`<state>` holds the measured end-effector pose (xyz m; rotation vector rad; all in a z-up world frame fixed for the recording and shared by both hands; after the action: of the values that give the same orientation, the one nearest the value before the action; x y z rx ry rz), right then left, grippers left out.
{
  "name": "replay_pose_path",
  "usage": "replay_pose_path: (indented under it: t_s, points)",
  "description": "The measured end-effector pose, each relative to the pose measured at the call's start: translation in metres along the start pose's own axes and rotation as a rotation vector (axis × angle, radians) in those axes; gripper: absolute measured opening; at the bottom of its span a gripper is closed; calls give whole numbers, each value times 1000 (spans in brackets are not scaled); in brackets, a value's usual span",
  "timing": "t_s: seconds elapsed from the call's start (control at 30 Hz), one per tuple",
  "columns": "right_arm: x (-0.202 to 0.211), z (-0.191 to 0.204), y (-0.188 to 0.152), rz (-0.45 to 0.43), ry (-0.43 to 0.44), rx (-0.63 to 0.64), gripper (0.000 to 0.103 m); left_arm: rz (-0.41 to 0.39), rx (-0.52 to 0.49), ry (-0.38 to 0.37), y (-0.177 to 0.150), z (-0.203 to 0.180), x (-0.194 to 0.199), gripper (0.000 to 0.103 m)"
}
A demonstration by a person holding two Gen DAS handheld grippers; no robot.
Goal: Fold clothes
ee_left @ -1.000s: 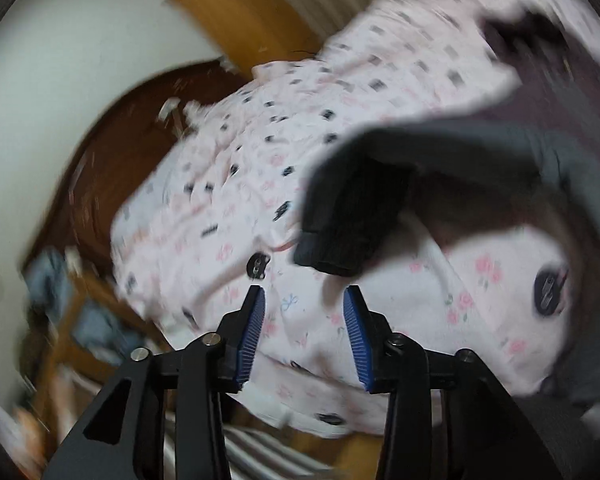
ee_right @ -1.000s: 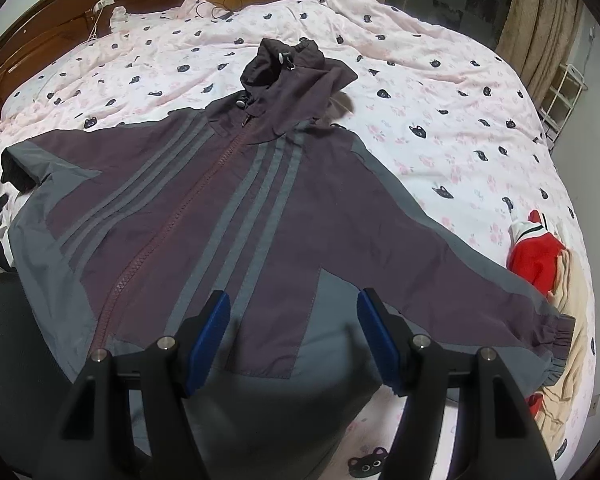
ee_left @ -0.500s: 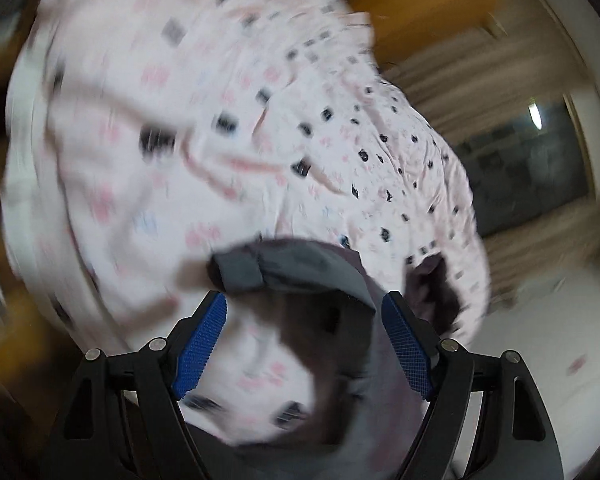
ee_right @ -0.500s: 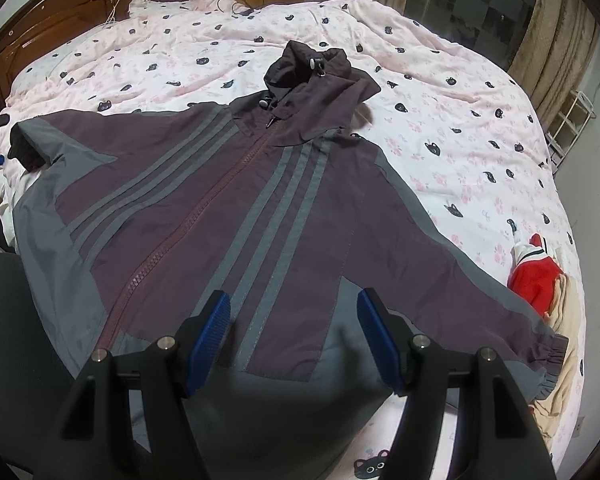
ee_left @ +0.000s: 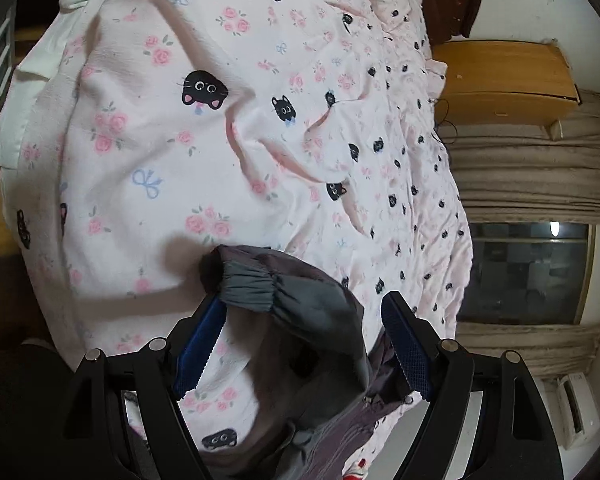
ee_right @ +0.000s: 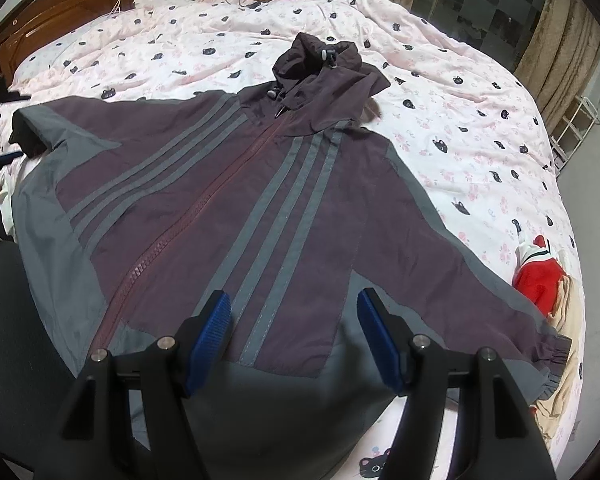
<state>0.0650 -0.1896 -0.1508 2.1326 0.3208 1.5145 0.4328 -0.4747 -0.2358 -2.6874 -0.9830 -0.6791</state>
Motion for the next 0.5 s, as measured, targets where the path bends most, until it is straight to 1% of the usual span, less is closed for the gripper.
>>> replay_pose_path:
  t_s: [0.03,0.07,0.1,0.13,0.17,0.2,0.23,0.27,0.3,0.4,0.43,0.5]
  points:
    - [0,1,-1,1,0,1,68,-3,9,6,2,2,-2,74]
    - [-1,1,-1,3,-1,2,68,-7,18,12,4,4,-5,72]
    - [-1,1,-1,4,0,1,68,-11,21,17,7,5,-7,60]
    - [-1,1,-1,4,0,1,68,-8,15,25,9,5,-8,52]
    - [-1,1,-2,4,0,1,68,-4,8,33,11,6,-9,38]
    - [-1,1,-2,3,-1,0,68,2,-3,33,11,5,-11,29]
    - [-1,1,-2,3,0,-1,68,-2,-29,34,12,3,-10,27]
    - [-1,1,-2,4,0,-2,68,-7,-55,35,13,0,-9,22]
    - [-1,1,-2,4,0,-2,68,-12,-82,36,13,-3,-8,13]
    - [-2,0,-3,5,3,-6,68,-43,-183,33,16,-16,-4,8]
    - [-2,0,-3,6,4,-7,68,-59,-259,26,18,-25,-4,7]
    - [-2,1,-4,6,5,-7,68,-65,-384,18,18,-40,-5,7]
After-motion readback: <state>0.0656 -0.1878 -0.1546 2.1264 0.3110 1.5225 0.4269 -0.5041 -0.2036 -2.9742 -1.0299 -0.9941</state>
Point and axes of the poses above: each gripper's, at about its wrist camera, not at the fingertips, and x roughly against the way its jaws point, z to its left, y to its top, the point moved 6 cm from there along -x, roughly the way its jaws point, and after that the axes turned 7 degrees about -y, right-handed, at the moved point
